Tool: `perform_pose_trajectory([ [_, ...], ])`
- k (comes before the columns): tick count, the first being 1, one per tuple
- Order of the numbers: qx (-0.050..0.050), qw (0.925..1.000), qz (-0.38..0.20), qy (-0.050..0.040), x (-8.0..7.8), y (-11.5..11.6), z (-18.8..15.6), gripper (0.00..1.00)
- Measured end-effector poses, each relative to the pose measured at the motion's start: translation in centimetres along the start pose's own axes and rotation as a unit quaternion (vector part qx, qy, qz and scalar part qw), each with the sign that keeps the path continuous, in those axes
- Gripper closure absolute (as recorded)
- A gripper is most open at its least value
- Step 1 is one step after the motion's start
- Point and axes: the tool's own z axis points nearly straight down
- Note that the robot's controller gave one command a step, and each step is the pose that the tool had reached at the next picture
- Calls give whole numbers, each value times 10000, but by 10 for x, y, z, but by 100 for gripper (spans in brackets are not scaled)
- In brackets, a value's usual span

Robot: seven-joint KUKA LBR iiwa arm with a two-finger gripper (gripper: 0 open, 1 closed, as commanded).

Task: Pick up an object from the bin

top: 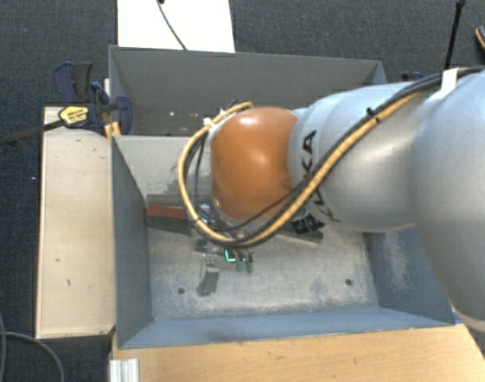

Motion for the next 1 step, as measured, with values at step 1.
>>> perform_pose_trajectory([
  [1,5,9986,-532,-12,-29,-51,100,0],
])
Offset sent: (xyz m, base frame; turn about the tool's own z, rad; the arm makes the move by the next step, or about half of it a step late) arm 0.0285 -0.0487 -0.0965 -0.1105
